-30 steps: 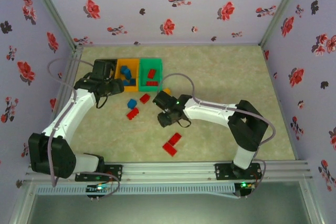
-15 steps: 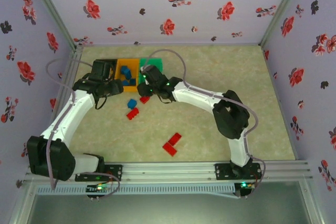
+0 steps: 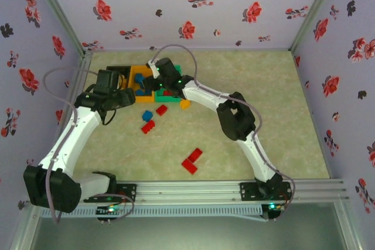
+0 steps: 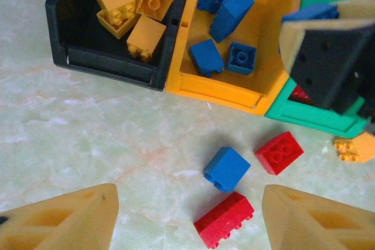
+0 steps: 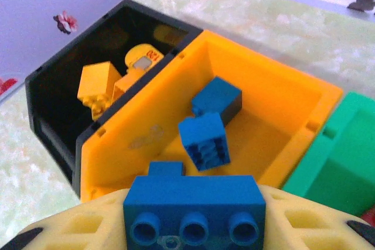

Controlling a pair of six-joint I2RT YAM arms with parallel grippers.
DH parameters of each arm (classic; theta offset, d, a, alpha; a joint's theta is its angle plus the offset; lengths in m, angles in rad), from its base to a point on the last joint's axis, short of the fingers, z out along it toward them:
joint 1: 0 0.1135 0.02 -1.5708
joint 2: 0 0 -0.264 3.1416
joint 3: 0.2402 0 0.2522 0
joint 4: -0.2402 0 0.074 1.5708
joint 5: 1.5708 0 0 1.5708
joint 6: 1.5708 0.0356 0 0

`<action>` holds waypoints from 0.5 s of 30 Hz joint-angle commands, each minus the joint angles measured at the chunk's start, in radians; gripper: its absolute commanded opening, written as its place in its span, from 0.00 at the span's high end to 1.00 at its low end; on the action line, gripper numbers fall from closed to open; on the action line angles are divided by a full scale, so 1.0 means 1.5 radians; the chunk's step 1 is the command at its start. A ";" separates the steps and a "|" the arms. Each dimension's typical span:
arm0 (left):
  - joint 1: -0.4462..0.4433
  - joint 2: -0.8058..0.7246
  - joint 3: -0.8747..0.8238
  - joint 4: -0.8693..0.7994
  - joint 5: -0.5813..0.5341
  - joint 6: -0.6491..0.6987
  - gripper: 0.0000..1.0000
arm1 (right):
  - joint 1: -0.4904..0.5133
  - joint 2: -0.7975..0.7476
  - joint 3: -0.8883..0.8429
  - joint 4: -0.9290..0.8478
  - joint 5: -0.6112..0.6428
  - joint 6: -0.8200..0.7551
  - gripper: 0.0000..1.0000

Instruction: Sort the legos into containers by color

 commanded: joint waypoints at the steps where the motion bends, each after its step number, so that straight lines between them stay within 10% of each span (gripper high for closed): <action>1: -0.004 -0.018 -0.006 -0.022 -0.015 -0.010 0.33 | -0.004 0.027 0.077 -0.019 -0.025 -0.031 0.53; 15: -0.006 -0.027 -0.022 -0.035 -0.017 -0.014 0.30 | -0.028 0.140 0.295 -0.110 -0.046 0.008 0.25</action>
